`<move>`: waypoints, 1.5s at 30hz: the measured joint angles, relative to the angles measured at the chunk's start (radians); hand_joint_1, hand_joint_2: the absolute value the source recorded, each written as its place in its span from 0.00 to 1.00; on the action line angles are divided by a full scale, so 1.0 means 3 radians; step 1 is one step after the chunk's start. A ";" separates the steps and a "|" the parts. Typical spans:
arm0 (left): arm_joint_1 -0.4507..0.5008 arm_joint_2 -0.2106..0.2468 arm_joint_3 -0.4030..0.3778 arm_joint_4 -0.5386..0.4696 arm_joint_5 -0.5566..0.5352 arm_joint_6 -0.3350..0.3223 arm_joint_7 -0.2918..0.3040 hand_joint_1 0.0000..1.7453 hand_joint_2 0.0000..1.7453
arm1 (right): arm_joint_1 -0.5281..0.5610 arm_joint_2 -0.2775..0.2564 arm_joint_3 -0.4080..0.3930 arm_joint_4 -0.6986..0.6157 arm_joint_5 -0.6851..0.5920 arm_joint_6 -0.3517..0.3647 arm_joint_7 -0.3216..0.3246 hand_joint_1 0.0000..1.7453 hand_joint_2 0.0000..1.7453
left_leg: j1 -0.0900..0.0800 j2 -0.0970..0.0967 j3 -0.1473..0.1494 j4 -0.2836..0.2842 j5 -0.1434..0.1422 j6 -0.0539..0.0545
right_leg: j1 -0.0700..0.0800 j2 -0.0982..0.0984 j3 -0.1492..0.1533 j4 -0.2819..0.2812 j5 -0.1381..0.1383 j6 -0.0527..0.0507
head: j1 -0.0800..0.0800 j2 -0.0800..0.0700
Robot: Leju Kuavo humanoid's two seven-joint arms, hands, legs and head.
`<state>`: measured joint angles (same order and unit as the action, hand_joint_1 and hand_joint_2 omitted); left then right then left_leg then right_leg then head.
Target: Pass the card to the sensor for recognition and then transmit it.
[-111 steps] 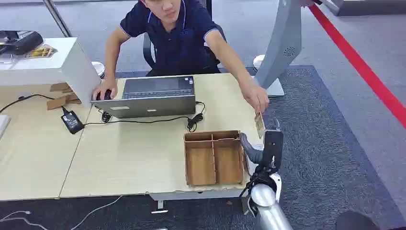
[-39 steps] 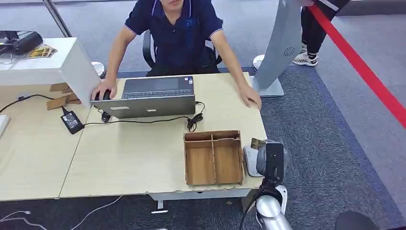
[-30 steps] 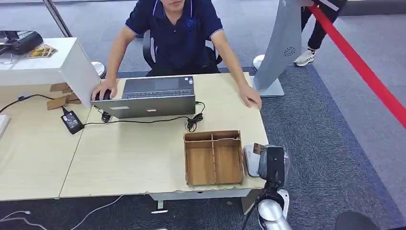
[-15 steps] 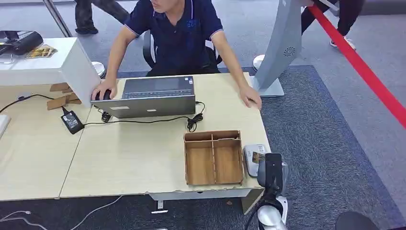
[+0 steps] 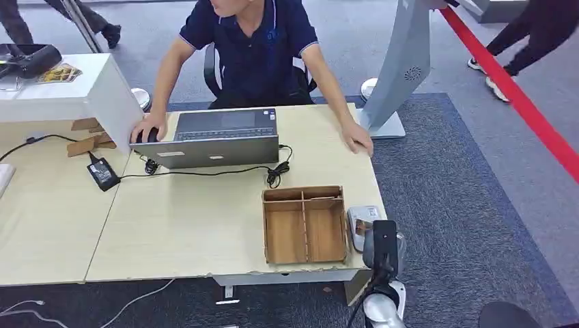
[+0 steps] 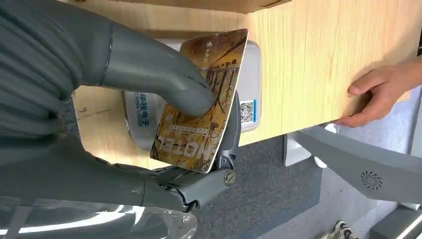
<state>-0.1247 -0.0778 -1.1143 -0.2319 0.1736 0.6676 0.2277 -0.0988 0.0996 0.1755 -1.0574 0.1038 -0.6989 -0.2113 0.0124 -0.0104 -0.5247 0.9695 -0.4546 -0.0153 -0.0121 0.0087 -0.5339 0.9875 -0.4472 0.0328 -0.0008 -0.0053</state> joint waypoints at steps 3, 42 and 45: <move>0.0000 0.0000 0.0006 0.0000 -0.0001 0.0000 -0.0001 0.00 0.00 | -0.0011 0.0001 0.0009 0.0033 -0.0014 0.0000 -0.0018 1.00 1.00 | 0.0000 0.0000 0.0000 0.0000 0.0000 0.0000 | 0.0000 0.0000 0.0000 0.0000 0.0000 0.0000 | -0.0001 0.0000; -0.0001 0.0000 -0.0008 0.0000 -0.0179 -0.0070 -0.0020 0.00 0.00 | -0.0376 0.0284 0.0305 -0.0496 0.0257 0.0000 -0.0140 1.00 1.00 | 0.0001 0.0000 0.0001 0.0000 0.0001 0.0000 | 0.0001 0.0000 0.0001 0.0001 0.0000 0.0000 | -0.0001 0.0000; -0.0003 -0.0001 -0.0009 0.0000 -0.0182 -0.0070 -0.0025 0.00 0.00 | -0.0406 0.0314 0.0347 -0.0500 0.0256 0.0000 -0.0144 1.00 1.00 | 0.0001 0.0000 0.0001 0.0000 0.0000 0.0000 | 0.0001 0.0000 0.0001 0.0001 0.0000 0.0000 | 0.0000 0.0000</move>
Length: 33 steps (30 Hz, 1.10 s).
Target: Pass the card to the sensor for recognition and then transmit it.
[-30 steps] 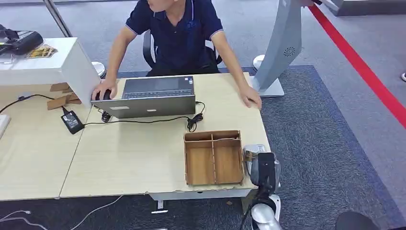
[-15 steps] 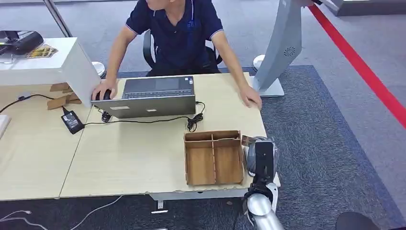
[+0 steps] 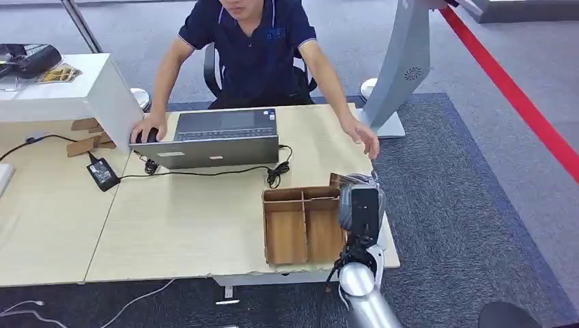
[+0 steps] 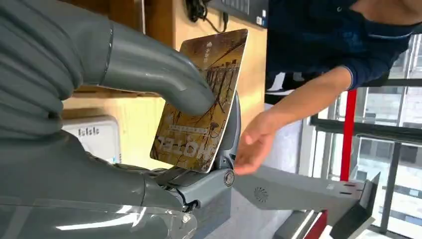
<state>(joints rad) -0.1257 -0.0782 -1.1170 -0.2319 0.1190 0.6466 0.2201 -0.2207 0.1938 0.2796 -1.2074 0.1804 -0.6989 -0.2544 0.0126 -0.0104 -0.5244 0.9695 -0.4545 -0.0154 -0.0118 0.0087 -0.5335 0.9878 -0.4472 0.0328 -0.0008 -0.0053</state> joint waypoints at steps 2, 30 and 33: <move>0.0000 0.0000 0.0000 0.0000 -0.0001 0.0000 -0.0001 0.00 0.00 | -0.0003 0.0019 0.0039 -0.0001 -0.0001 0.0000 0.0000 1.00 1.00 | 0.0000 0.0000 0.0000 0.0000 0.0000 0.0000 | 0.0000 0.0000 0.0000 0.0000 0.0000 0.0000 | -0.0001 0.0000; 0.0001 0.0000 -0.0003 0.0000 -0.0014 -0.0017 -0.0014 0.00 0.00 | -0.0007 0.0078 0.0184 -0.0017 0.0027 0.0000 -0.0001 1.00 1.00 | 0.0000 0.0000 -0.0001 0.0000 0.0000 0.0000 | 0.0000 0.0000 -0.0001 0.0000 0.0000 0.0000 | -0.0001 0.0000; 0.0001 0.0000 -0.0005 0.0000 -0.0019 -0.0017 -0.0014 0.00 0.00 | -0.0007 0.0078 0.0187 -0.0017 0.0028 0.0000 -0.0001 1.00 1.00 | 0.0000 0.0000 -0.0001 0.0000 0.0000 0.0000 | 0.0000 0.0000 -0.0001 0.0000 0.0000 0.0000 | -0.0001 0.0000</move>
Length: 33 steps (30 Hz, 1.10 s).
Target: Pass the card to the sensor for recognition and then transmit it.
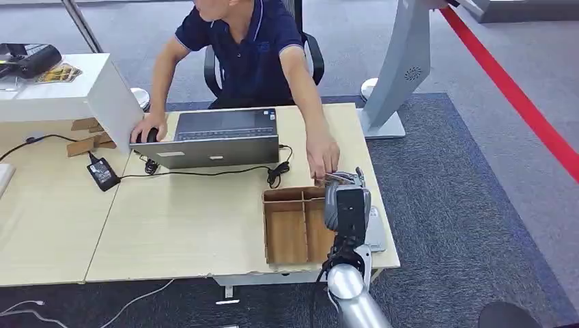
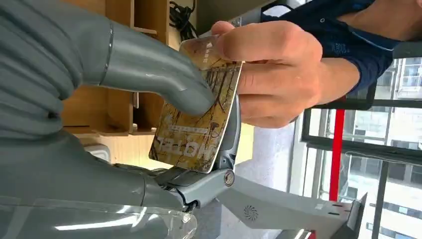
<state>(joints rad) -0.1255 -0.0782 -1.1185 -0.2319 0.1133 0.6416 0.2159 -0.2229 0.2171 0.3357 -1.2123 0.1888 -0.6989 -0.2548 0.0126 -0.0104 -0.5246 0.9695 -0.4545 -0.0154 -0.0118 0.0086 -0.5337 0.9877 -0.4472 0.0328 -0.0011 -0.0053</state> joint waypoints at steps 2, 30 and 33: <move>0.0000 0.0000 -0.0004 0.0000 -0.0003 0.0000 0.0000 0.00 0.00 | 0.0000 0.0000 0.0001 0.0000 0.0000 0.0000 0.0000 0.25 1.00 | 0.0000 0.0000 0.0000 0.0000 0.0000 0.0000 | 0.0000 0.0000 0.0000 0.0000 0.0000 0.0000 | 0.0000 0.0000; 0.0000 0.0001 -0.0046 0.0000 0.0020 0.0001 0.0000 0.00 0.00 | 0.0002 -0.0102 0.0097 0.0001 -0.0029 0.0000 0.0188 0.00 1.00 | 0.0000 0.0000 0.0001 0.0000 0.0000 0.0000 | 0.0000 0.0000 0.0000 0.0000 0.0000 0.0000 | 0.0001 0.0000; 0.0000 0.0001 -0.0046 0.0000 0.0020 0.0001 0.0000 0.00 0.00 | 0.0006 -0.0121 0.0103 0.0001 -0.0029 0.0000 0.0192 0.00 1.00 | 0.0000 0.0000 0.0001 0.0000 0.0000 0.0000 | 0.0000 0.0000 0.0000 0.0000 0.0000 0.0000 | 0.0000 0.0000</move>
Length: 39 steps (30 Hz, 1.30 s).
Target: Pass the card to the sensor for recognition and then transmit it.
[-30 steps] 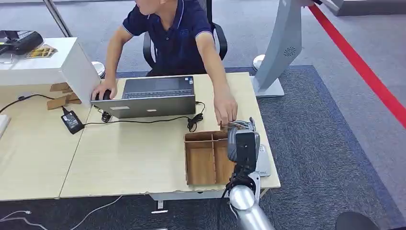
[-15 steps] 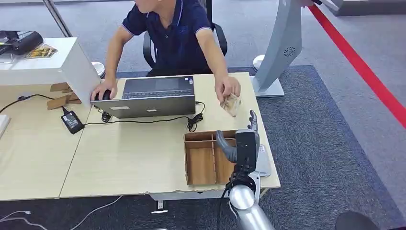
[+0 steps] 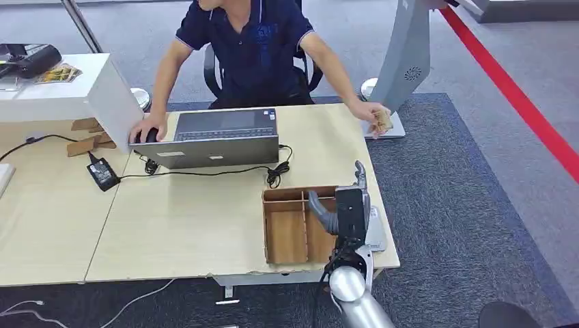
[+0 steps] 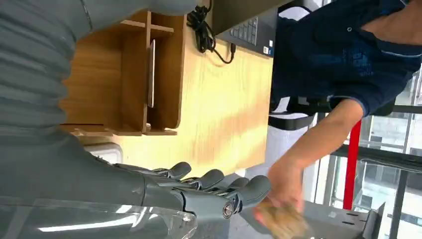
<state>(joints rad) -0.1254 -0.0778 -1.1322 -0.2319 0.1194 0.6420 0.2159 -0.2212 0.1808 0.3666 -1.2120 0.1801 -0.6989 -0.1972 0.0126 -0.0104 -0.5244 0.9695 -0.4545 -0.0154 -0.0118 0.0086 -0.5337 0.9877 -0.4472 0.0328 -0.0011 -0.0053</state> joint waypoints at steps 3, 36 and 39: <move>0.0000 0.0000 0.0000 0.0000 0.0000 0.0000 0.0000 0.00 0.00 | 0.0002 -0.0016 0.0005 0.0000 0.0013 0.0000 0.0028 0.00 1.00 | 0.0000 0.0000 0.0000 0.0000 0.0000 0.0000 | 0.0000 0.0000 0.0000 0.0000 0.0000 0.0000 | 0.0001 0.0000; 0.0002 0.0000 0.0001 0.0000 0.0041 0.0024 0.0000 0.00 0.00 | 0.0104 -0.0081 -0.0079 0.0114 0.1795 -0.0004 0.0436 0.00 1.00 | 0.0000 0.0000 0.0000 0.0000 0.0000 0.0000 | 0.0000 0.0000 -0.0001 0.0000 0.0000 0.0000 | 0.0000 0.0000; 0.0002 0.0000 0.0001 0.0000 0.0039 0.0024 0.0000 0.00 0.00 | 0.0104 -0.0086 -0.0080 0.0116 0.1816 -0.0004 0.0459 0.00 1.00 | 0.0000 0.0000 0.0000 0.0000 0.0000 0.0000 | 0.0000 0.0000 -0.0001 0.0000 0.0000 0.0000 | 0.0001 0.0000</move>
<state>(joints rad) -0.1250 -0.0778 -1.1318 -0.2319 0.1312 0.6493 0.2159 -0.1899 0.1549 0.3426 -1.1772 0.7248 -0.7000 -0.0595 0.0126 -0.0103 -0.5244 0.9695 -0.4545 -0.0155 -0.0118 0.0087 -0.5340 0.9877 -0.4472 0.0328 -0.0008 -0.0053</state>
